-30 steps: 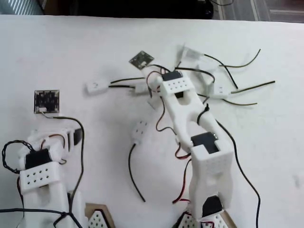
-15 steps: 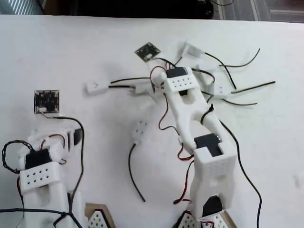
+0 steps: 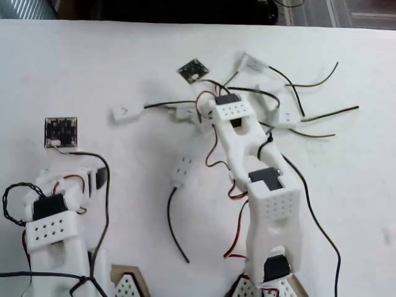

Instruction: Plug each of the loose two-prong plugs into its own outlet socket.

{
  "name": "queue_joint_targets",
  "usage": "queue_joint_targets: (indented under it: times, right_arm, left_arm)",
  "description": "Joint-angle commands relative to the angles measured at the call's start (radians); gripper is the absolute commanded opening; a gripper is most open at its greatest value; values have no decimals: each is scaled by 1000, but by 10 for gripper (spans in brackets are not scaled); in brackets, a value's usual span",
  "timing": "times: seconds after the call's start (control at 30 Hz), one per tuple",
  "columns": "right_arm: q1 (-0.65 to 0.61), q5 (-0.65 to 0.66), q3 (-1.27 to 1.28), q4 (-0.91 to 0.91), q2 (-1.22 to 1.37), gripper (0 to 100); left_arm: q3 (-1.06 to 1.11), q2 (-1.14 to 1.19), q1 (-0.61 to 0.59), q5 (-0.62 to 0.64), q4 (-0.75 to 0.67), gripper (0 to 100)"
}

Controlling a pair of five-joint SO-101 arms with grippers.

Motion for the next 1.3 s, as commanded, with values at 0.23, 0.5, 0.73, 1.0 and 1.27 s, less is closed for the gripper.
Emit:
queue_joint_targets:
  times: [0.23,0.5,0.73,1.0,1.27]
  right_arm:
    - [64,-6,-31,289,-282,17]
    - [140,2,-29,533,-440,17]
    - [251,97,-29,673,-473,27]
    - [317,121,-31,742,-533,218]
    - [355,123,35,851,-622,130]
  left_arm:
    - [-3,-27,1,-2,-17,297]
    - [-3,-27,1,-2,-17,297]
    - [-2,-27,1,-2,-17,297]
    - [-2,-27,1,-2,-17,297]
    - [-2,-27,1,-2,-17,297]
